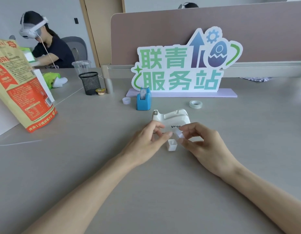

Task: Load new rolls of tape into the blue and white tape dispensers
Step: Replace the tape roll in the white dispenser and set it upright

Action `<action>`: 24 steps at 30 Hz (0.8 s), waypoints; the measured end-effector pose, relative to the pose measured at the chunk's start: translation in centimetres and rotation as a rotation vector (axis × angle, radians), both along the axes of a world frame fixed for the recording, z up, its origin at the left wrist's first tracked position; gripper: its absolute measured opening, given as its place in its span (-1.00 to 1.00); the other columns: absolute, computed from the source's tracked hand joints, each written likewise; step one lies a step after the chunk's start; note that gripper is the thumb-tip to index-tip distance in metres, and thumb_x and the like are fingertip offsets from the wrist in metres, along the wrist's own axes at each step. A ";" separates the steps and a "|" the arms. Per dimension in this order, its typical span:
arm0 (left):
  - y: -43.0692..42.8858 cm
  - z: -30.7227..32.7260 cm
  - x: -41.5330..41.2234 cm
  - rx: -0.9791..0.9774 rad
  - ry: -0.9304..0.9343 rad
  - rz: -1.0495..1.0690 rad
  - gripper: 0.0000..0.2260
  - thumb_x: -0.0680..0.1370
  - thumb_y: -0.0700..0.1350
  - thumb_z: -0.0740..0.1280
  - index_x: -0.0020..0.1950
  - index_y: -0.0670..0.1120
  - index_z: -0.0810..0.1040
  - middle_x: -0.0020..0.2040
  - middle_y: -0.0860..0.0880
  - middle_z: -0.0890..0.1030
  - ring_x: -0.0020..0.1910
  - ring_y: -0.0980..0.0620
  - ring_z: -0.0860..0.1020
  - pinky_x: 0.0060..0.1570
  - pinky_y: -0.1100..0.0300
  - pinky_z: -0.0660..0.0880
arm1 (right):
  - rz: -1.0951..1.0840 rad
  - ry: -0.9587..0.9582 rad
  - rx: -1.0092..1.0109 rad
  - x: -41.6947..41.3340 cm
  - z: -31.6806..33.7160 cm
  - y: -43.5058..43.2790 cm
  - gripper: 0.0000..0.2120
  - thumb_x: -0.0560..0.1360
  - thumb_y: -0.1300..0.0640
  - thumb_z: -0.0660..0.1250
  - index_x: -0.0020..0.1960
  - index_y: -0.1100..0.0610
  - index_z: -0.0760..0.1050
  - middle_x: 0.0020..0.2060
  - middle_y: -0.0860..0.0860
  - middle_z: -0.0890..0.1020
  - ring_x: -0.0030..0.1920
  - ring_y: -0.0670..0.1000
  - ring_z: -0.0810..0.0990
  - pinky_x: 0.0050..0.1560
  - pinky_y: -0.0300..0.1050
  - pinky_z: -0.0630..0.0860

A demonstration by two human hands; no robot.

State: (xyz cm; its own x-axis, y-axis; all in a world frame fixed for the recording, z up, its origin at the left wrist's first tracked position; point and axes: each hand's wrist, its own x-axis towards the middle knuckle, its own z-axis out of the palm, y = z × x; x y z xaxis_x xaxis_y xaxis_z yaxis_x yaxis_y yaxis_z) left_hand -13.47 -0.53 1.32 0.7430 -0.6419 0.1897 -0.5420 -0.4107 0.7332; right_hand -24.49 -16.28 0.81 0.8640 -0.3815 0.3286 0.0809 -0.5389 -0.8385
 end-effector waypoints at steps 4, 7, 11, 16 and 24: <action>-0.2 -0.2 0.1 0.036 -0.022 -0.005 -0.76 0.51 0.16 0.33 -0.01 0.01 0.52 -0.14 0.16 0.63 -0.25 0.31 0.47 -0.24 0.35 0.37 | -0.011 -0.005 0.005 0.1 -0.1 -0.1 -0.84 0.50 0.17 0.41 0.07 0.03 0.57 -0.10 -0.06 0.66 -0.04 -0.10 0.62 0.00 -0.09 0.59; -0.2 -0.2 0.0 0.043 -0.063 -0.047 -0.81 0.52 0.13 0.33 -0.16 0.04 0.56 -0.18 0.16 0.62 -0.24 0.30 0.46 -0.24 0.35 0.32 | -0.015 -0.017 0.005 0.1 -0.1 -0.1 -0.86 0.50 0.18 0.41 0.05 0.04 0.57 -0.10 -0.06 0.66 -0.02 -0.12 0.61 -0.01 -0.10 0.59; 0.3 0.2 0.3 0.020 -0.008 -0.073 -0.77 0.54 0.17 0.29 -0.15 0.05 0.57 -0.27 0.30 0.56 -0.27 0.28 0.45 -0.26 0.39 0.31 | -0.017 -0.014 -0.003 0.0 -0.2 -0.1 -0.86 0.50 0.20 0.41 0.04 0.04 0.58 -0.09 -0.07 0.66 -0.02 -0.11 0.61 -0.06 -0.22 0.58; 0.5 0.0 0.8 0.055 -0.009 -0.171 -0.75 0.35 0.15 0.51 -0.07 0.09 0.60 -0.21 0.21 0.53 -0.30 0.23 0.41 -0.26 0.36 0.38 | -0.010 0.069 -0.153 -0.2 -0.2 -0.1 -0.84 0.47 0.24 0.39 -0.03 0.02 0.61 -0.08 -0.14 0.63 -0.04 -0.16 0.57 -0.09 -0.34 0.45; 0.3 -0.5 1.0 0.065 -0.192 -0.124 -0.86 0.48 -0.02 0.42 0.00 0.12 0.55 -0.14 0.19 0.50 -0.21 0.38 0.43 -0.22 0.49 0.32 | -0.105 0.145 -0.412 -0.7 -0.4 0.0 -0.84 0.43 0.16 0.35 -0.06 -0.05 0.63 -0.12 -0.19 0.59 0.03 -0.04 0.53 0.05 -0.10 0.49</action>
State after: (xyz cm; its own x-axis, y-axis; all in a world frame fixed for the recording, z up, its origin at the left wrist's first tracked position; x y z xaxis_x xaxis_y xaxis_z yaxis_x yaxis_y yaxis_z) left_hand -12.52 -0.23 0.78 0.6120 -0.7415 0.2750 -0.7181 -0.3752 0.5862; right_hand -25.15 -16.24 0.46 0.8759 -0.3326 0.3495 -0.0950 -0.8291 -0.5509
